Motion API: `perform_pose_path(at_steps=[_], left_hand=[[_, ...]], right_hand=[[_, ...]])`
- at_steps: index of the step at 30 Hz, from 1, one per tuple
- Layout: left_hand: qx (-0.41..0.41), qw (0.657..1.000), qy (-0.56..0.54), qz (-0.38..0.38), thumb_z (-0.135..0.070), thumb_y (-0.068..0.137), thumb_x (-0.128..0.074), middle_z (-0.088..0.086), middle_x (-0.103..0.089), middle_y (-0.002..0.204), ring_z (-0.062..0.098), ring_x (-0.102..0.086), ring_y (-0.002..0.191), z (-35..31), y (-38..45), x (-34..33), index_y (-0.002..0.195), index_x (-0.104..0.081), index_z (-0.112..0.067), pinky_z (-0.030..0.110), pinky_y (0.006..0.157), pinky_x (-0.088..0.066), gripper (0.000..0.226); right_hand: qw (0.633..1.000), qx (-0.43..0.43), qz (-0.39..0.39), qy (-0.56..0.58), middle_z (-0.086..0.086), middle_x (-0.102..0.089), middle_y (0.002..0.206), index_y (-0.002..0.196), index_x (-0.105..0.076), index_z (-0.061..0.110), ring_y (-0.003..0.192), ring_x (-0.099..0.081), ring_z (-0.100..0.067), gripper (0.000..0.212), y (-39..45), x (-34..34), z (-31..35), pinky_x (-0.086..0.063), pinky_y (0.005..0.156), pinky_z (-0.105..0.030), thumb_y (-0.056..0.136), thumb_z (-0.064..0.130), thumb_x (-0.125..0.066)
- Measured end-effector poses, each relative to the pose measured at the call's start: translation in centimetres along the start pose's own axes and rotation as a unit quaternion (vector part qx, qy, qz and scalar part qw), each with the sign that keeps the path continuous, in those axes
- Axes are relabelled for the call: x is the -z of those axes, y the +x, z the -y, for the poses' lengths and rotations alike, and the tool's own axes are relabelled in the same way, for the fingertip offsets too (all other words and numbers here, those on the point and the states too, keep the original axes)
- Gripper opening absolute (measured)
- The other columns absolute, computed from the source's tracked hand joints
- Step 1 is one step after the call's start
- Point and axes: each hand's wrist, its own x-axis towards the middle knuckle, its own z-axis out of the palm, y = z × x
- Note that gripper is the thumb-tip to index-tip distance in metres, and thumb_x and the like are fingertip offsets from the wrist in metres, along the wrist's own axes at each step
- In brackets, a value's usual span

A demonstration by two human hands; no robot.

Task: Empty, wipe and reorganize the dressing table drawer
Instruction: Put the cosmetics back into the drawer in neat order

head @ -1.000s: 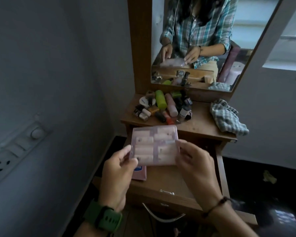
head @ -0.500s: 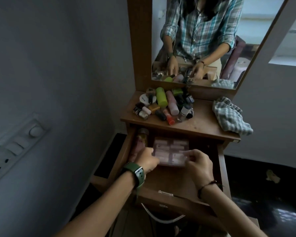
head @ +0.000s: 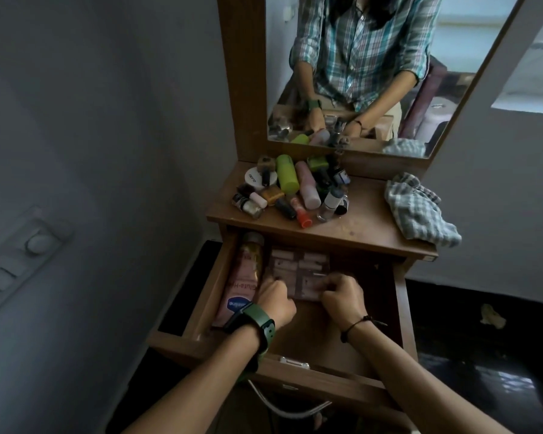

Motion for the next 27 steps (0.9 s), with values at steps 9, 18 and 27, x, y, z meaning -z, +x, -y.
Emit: perform_pose_path(at_steps=[9, 18, 27], left_hand=[[-0.018, 0.999, 0.023, 0.013, -0.012, 0.092, -0.042, 0.017, -0.048, 0.133, 0.029, -0.047, 0.123, 0.1, -0.15, 0.29, 0.121, -0.053, 0.002, 0.032, 0.099, -0.04, 0.034], [-0.076, 0.993, 0.018, 0.093, -0.015, 0.09, -0.047, 0.009, -0.02, 0.156, 0.025, -0.02, 0.144, 0.37, 0.23, -0.34, 0.146, -0.027, -0.013, 0.033, 0.118, -0.023, 0.06], [-0.055, 0.993, -0.023, -0.104, -0.012, 0.092, -0.041, 0.013, -0.046, 0.138, 0.025, -0.039, 0.13, 0.34, 0.38, 0.25, 0.128, -0.049, -0.003, 0.028, 0.106, -0.03, 0.038]], right_hand=[[0.995, 0.055, 0.037, -0.07, -0.011, -0.065, 0.112, 0.104, -0.067, 0.007, 0.108, -0.058, -0.026, 0.029, -0.35, -0.84, -0.14, -0.049, 0.092, -0.036, 0.08, -0.002, -0.055], [0.963, 0.102, 0.066, -0.242, -0.008, -0.043, 0.141, 0.127, -0.055, 0.023, 0.12, -0.05, -0.03, 0.043, -0.63, -0.6, 0.22, -0.044, 0.098, -0.034, 0.085, 0.012, -0.051], [0.961, 0.12, 0.032, -0.245, -0.007, -0.049, 0.137, 0.122, -0.06, 0.022, 0.119, -0.051, -0.027, 0.039, -0.64, -0.35, -0.02, -0.044, 0.094, -0.031, 0.087, 0.01, -0.048]])
